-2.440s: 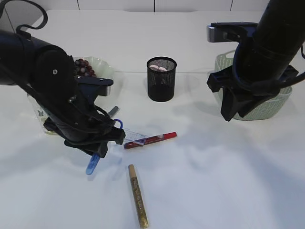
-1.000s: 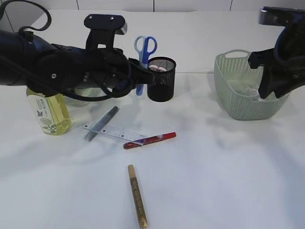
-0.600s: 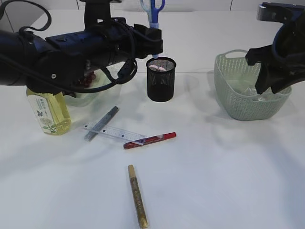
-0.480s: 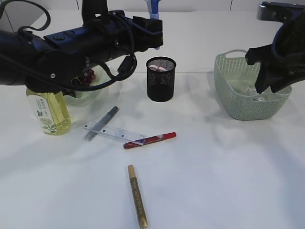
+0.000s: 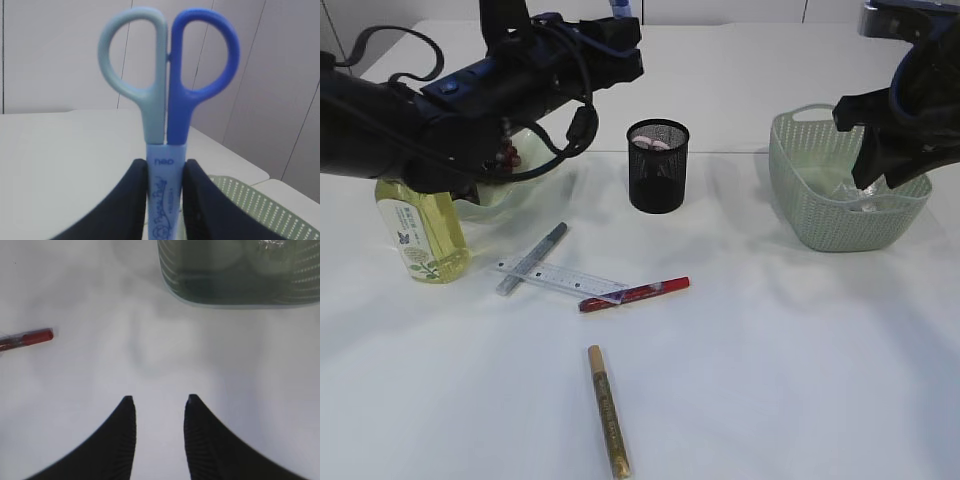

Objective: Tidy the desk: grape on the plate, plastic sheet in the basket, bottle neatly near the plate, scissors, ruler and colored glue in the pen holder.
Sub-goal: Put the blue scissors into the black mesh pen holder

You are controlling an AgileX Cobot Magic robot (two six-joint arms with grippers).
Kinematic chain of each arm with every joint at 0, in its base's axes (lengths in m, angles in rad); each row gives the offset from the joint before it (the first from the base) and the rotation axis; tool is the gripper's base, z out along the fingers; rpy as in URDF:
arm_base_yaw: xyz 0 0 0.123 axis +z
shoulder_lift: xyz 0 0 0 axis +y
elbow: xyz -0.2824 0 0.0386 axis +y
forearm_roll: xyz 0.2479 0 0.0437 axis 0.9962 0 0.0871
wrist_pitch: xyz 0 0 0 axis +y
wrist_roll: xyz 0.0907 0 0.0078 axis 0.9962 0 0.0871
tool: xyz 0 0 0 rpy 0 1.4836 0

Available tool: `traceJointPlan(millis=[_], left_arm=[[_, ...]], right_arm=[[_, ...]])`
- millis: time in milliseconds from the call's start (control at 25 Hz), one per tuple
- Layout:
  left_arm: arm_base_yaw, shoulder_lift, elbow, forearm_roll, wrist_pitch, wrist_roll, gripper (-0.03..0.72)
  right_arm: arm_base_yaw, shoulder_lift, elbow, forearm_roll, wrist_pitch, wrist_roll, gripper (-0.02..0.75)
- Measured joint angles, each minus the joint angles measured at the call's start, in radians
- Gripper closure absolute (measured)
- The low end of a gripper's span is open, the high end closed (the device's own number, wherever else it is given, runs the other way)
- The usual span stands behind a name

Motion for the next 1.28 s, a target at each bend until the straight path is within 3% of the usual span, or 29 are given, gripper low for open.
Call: traceJointPlan(millis=[560,960,1280], left_arm=[[0.0,0.269,-0.316,0.0,0.01,0.0,0.522],[0.0,0.367,-0.427,0.0,0.054,0.0,0.522],[0.0,0.42,-0.441,-0.001,0.094,0.0,0.522]], right_arm=[[0.0,0.0,0.0,-0.001,-0.034,0.002,0.462],[0.0,0.0,0.0,-0.002,-0.058,0.002,0.462],[0.0,0.0,0.0,-0.006,-0.059,0.002,0.462]])
